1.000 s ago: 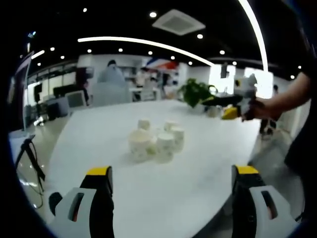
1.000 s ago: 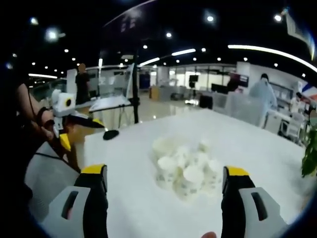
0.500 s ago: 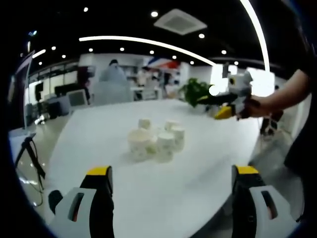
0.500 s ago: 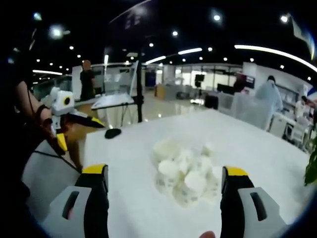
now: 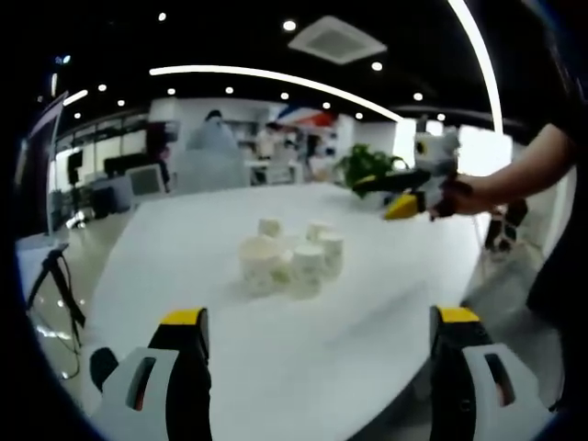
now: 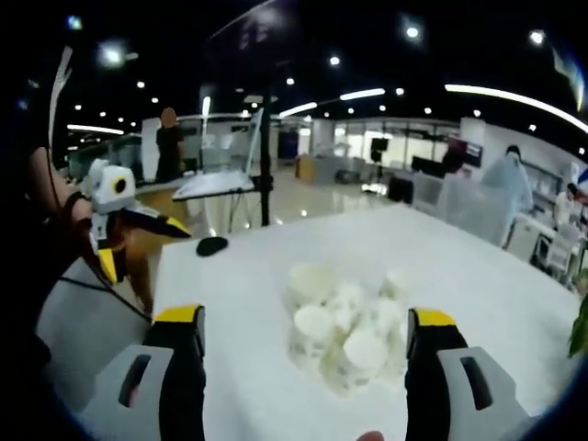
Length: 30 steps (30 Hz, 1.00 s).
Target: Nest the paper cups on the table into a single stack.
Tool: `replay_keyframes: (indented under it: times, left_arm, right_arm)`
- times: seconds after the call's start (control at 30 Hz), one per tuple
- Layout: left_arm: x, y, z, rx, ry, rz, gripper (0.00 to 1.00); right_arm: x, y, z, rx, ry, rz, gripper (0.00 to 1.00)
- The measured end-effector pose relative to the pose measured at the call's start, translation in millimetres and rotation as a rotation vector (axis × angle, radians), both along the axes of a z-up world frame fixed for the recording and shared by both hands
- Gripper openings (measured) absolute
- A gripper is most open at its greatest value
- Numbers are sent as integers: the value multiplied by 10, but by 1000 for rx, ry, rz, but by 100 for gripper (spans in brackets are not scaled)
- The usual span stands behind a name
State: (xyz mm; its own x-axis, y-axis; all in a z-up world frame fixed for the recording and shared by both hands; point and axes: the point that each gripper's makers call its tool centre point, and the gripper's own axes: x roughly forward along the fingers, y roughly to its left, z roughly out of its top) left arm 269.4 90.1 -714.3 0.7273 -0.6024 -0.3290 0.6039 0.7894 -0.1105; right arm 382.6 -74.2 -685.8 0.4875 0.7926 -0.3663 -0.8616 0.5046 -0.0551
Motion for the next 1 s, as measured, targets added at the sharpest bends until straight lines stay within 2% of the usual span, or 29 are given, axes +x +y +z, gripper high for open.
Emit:
replay_keyframes:
  times: [0.43, 0.63, 0.87, 1.0]
  left_arm:
    - [-16, 12, -18, -5, 6, 16, 100]
    - [-12, 16, -16, -8, 7, 22, 100]
    - [-11, 35, -25, -12, 10, 36, 100]
    - [-18, 47, -30, -15, 12, 44, 100]
  right_arm:
    - [127, 161, 9, -9, -12, 36, 88]
    - [144, 281, -22, -35, -16, 82, 86]
    - [226, 362, -15, -42, -36, 94, 79]
    - [286, 409, -58, -48, -28, 99, 80]
